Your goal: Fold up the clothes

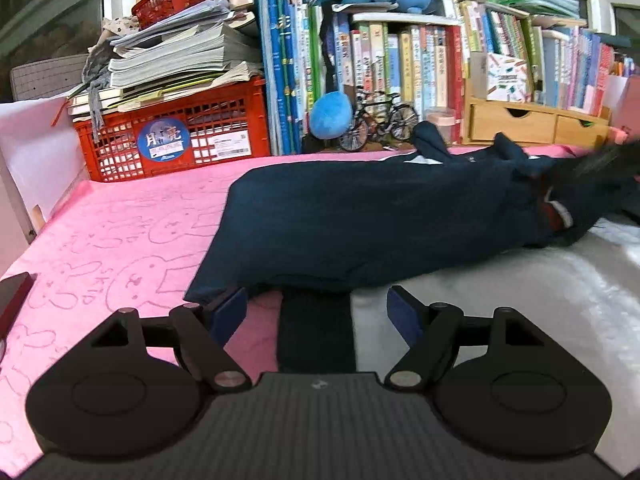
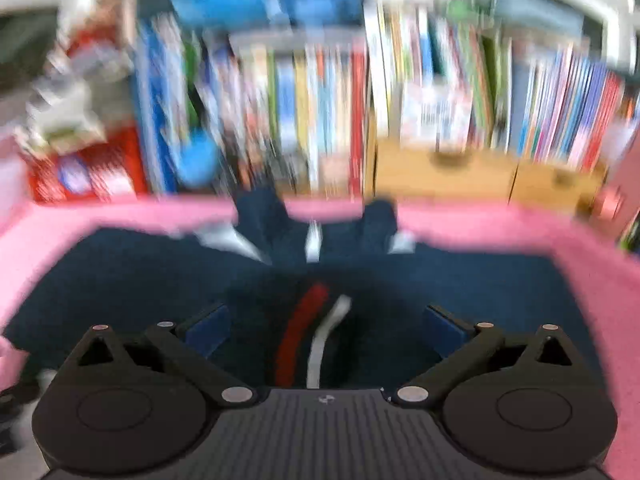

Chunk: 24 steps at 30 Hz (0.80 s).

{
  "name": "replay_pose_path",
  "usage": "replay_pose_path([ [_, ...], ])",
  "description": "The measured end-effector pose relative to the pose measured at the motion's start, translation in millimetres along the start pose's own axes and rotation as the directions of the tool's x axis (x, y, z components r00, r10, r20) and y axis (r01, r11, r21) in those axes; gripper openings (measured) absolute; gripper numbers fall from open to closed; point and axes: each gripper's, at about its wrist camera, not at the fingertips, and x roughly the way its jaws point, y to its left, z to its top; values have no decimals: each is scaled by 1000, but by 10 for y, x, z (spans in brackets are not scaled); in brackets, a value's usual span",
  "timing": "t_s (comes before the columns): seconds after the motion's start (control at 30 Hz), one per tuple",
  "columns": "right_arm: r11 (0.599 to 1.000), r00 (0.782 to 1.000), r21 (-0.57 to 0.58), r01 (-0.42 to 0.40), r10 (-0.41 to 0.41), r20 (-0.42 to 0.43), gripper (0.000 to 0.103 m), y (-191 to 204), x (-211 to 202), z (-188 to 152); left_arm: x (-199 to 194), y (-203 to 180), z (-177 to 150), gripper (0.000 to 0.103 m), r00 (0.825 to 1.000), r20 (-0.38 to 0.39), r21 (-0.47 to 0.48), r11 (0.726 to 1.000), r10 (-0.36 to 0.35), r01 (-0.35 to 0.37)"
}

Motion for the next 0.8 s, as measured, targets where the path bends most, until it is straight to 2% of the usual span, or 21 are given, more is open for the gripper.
replay_pose_path([
  [0.07,1000,1000,-19,-7,6,-19,94,86,130,-91,-48,-2,-13,78,1000,3,3,1000,-10,10],
  [0.1,1000,1000,-29,-10,10,-28,74,129,196,-137,-70,-2,-18,78,1000,5,5,1000,-14,14],
  [0.13,999,999,-34,-19,18,-33,63,169,214,-160,-85,0,-21,78,1000,6,6,1000,-18,18],
  [0.17,999,999,-44,-27,26,-22,57,209,143,-144,-89,1,-20,79,1000,7,7,1000,-19,19],
  [0.23,994,1000,-113,0,3,24,51,314,-17,-110,-87,-4,-20,79,1000,4,6,1000,-18,18],
  [0.27,989,999,-148,15,-8,49,43,369,-95,-97,-86,-11,-21,79,1000,1,3,1000,-19,19],
  [0.3,983,997,-179,33,-20,79,25,425,-172,-89,-86,-19,-22,79,1000,-1,-1,1000,-22,22],
  [0.33,978,993,-202,50,-28,110,18,463,-253,-70,-89,-28,-25,79,1000,-1,-2,1000,-27,27],
  [0.47,960,968,-260,105,-39,247,12,537,-595,50,-114,-88,-32,79,999,3,11,999,-42,42],
  [0.57,952,944,-261,159,-69,322,12,433,-761,194,-114,-111,-27,79,999,5,19,999,-48,48],
  [0.7,954,909,-195,228,-137,393,12,146,-876,301,-81,-87,-32,79,999,-1,8,999,-44,44],
  [0.8,949,901,-142,282,-211,380,12,-179,-814,313,-51,-58,-39,79,999,-10,-4,999,-41,41],
])
